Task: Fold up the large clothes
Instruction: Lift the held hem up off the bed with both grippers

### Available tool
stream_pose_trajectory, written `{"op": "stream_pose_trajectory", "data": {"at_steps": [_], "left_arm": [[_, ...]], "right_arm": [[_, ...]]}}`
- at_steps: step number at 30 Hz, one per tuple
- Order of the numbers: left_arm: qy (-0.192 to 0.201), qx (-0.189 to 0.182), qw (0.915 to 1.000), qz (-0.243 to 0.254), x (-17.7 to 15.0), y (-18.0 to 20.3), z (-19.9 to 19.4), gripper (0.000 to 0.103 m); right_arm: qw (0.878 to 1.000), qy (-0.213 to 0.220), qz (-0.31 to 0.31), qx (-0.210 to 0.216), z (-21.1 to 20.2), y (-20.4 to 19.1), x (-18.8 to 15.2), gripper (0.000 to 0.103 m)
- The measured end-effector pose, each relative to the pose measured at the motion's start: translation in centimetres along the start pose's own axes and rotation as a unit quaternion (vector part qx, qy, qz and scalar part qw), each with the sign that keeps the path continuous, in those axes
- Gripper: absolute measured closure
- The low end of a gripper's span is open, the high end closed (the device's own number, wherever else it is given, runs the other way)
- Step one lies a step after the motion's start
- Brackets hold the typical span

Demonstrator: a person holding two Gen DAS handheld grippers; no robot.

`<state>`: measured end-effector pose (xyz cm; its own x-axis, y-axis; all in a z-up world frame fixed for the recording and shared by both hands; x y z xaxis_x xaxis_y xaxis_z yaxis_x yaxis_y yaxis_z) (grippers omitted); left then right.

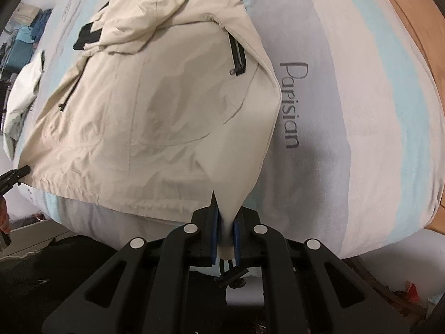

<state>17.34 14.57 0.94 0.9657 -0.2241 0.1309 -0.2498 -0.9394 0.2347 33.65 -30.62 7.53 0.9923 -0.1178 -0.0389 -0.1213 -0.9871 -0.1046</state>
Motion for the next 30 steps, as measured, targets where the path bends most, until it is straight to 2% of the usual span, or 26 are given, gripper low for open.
{"op": "stream_pose_trajectory", "data": {"at_steps": [7, 13, 20, 23, 30], "left_arm": [[-0.004, 0.008, 0.9999, 0.009, 1.2, -0.3, -1.5, 0.093], [0.004, 0.02, 0.9997, 0.01, 2.5, 0.1, -2.7, 0.094], [0.006, 0.04, 0.9981, -0.046, 3.7, -0.5, -2.2, 0.094], [0.002, 0.049, 0.9972, -0.056, 4.3, -0.6, -1.3, 0.094], [0.008, 0.031, 0.9955, -0.089, 5.8, -2.0, -0.7, 0.095]], "right_arm": [[0.999, 0.004, -0.034, 0.0, -1.5, -0.9, 0.8, 0.096], [0.999, 0.019, -0.043, 0.028, -2.1, -0.5, 2.3, 0.096], [0.996, 0.02, -0.057, 0.071, -2.0, 0.9, 5.8, 0.096], [0.994, 0.016, -0.061, 0.088, -1.6, 1.4, 7.4, 0.096], [0.991, 0.005, -0.085, 0.099, -0.6, 0.9, 9.1, 0.096]]}}
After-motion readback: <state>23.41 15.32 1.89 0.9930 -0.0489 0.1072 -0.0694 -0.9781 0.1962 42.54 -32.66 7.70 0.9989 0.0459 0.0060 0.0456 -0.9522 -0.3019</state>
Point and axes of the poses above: each gripper's, at about its wrist camera, not at the fingertips, and z roughly the way its jaws point, y to its right, x to its top, the point moved 2 cm from there along z, roughly the way its jaws point, and after that the axes turned 11 degrees about z, right-handed, at the moved point
